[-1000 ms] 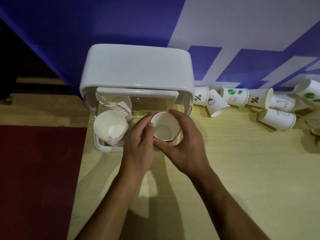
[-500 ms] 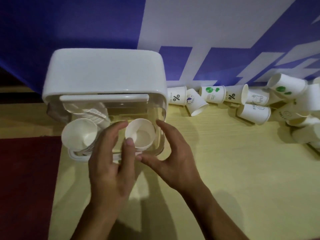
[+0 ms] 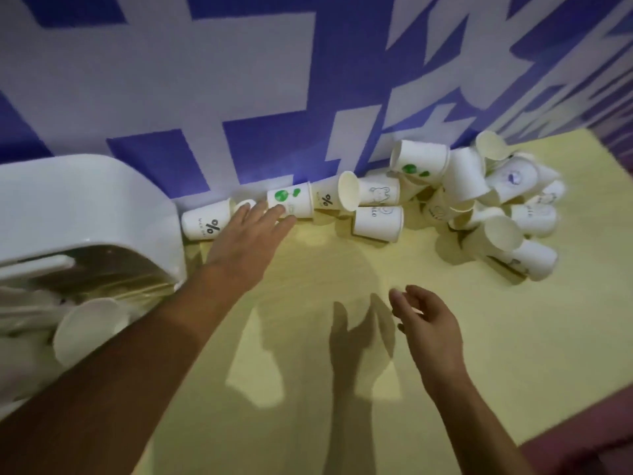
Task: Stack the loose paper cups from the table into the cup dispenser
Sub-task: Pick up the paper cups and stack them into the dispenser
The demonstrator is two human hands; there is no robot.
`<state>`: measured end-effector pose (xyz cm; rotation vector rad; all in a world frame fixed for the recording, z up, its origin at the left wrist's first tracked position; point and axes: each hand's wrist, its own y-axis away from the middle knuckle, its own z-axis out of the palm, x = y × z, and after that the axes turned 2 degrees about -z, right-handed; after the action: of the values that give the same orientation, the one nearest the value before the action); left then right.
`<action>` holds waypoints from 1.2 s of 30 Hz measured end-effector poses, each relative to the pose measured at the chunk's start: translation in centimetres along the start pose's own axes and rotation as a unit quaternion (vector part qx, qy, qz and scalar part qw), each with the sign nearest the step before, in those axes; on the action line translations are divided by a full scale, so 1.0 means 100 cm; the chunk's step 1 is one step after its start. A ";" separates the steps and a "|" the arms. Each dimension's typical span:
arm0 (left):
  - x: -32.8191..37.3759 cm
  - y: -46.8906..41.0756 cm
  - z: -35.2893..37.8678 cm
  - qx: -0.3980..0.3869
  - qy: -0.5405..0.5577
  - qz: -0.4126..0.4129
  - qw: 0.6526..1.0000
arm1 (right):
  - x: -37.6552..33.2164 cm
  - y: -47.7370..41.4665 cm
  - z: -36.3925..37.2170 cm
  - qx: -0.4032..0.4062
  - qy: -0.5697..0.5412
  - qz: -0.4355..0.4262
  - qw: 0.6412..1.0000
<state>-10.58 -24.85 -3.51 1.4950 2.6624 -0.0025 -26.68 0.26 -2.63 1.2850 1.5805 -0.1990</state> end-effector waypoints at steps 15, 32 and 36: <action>-0.033 -0.022 0.028 -0.029 -0.040 0.132 0.990 | -0.105 -0.114 0.042 -0.129 -0.315 0.251 0.906; 0.064 0.111 -0.043 0.174 0.600 -0.313 0.716 | -0.054 -0.018 0.017 -0.026 0.032 -0.248 0.968; 0.052 0.160 -0.049 0.206 0.620 -0.311 0.690 | -0.058 0.032 0.035 -0.095 0.030 -0.290 0.952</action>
<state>-0.04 -11.88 1.66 0.4303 4.3923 0.6153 -22.72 -4.33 1.79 0.6574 1.9476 -0.3645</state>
